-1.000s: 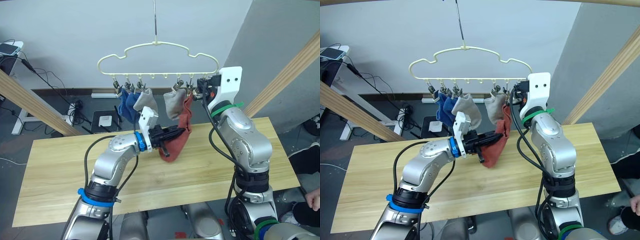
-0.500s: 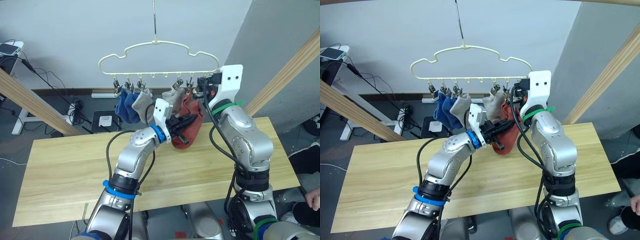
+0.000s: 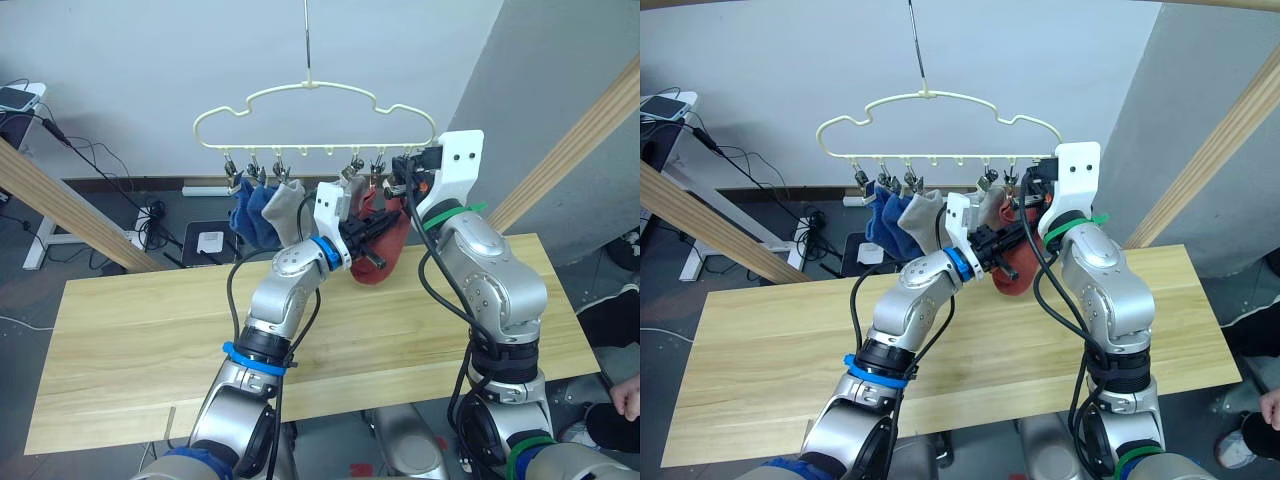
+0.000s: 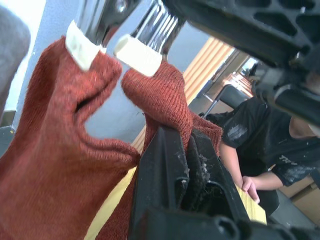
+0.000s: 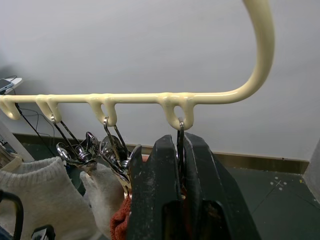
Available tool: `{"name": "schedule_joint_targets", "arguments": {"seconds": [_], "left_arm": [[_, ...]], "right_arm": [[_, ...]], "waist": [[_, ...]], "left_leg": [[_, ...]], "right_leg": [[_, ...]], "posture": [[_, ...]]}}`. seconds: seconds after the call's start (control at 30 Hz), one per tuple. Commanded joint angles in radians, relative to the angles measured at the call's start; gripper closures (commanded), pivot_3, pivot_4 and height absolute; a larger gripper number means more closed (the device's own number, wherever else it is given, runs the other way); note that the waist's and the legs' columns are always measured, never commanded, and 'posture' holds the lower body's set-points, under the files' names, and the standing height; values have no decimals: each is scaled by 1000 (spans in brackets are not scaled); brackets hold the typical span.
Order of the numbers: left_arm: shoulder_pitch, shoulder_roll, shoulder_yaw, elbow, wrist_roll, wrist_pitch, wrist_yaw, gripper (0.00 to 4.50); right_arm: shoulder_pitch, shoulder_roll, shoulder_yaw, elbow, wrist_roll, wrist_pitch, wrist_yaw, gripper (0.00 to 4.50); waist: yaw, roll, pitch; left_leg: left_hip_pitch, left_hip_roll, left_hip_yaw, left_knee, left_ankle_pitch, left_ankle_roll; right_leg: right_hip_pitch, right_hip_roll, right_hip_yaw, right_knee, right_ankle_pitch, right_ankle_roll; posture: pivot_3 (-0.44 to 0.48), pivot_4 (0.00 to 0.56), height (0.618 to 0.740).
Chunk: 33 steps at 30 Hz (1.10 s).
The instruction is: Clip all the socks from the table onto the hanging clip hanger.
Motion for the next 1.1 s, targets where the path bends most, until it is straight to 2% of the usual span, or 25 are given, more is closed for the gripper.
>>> {"name": "schedule_joint_targets", "arguments": {"seconds": [0.03,0.37,0.47,0.67,0.7,0.87,0.97,1.03,1.1], "left_arm": [[-9,-14,6,-20,-7,-17,7,4485],[-29,-29,26,-17,-12,-11,31,4485],[-32,-31,27,-19,-13,-8,33,4500],[-27,-28,16,-21,2,-13,39,4500],[-16,-10,-1,-29,14,-20,16,4500],[30,105,-67,-55,80,-81,-79,3087],[56,190,-96,-76,107,-129,-158,2175],[72,238,-102,-101,110,-145,-200,1580],[92,283,-97,-141,97,-138,-243,946]], "right_arm": [[0,-1,-4,-58,7,2,-4,4500],[4,7,-8,-59,8,21,-15,4500],[5,14,-14,-63,15,20,-19,3682],[16,1,-10,-93,28,30,-7,1460],[28,-13,-13,-121,43,42,11,1460],[93,-91,-30,-250,119,97,95,1400],[134,-156,-49,-313,164,134,145,752],[153,-205,-59,-344,190,148,182,84],[169,-260,-71,-362,210,155,218,0]], "waist": [[-2,0,0],[-4,0,0],[-5,0,0],[-9,0,0],[-9,0,0],[-13,0,1],[-15,1,1],[-15,1,1],[-13,1,1]], "left_leg": [[0,0,0,0,0,0],[0,0,0,0,0,0],[0,0,0,0,0,0],[0,0,0,0,0,0],[0,0,0,-1,0,0],[0,0,0,-2,0,0],[0,1,0,-2,0,0],[0,0,0,-2,0,0],[0,0,0,-2,0,0]], "right_leg": [[0,0,0,0,0,0],[0,0,0,0,0,0],[0,0,0,0,0,0],[0,0,0,0,0,0],[0,0,0,0,0,0],[0,0,0,-1,-1,1],[0,0,0,-1,-1,1],[0,0,0,-1,-1,1],[0,0,0,-1,-1,1]], "posture": [[-342,318,732],[-339,322,732],[-340,322,732],[-335,325,732],[-335,325,732],[-334,326,732],[-330,325,732],[-328,323,732],[-319,319,732]]}}
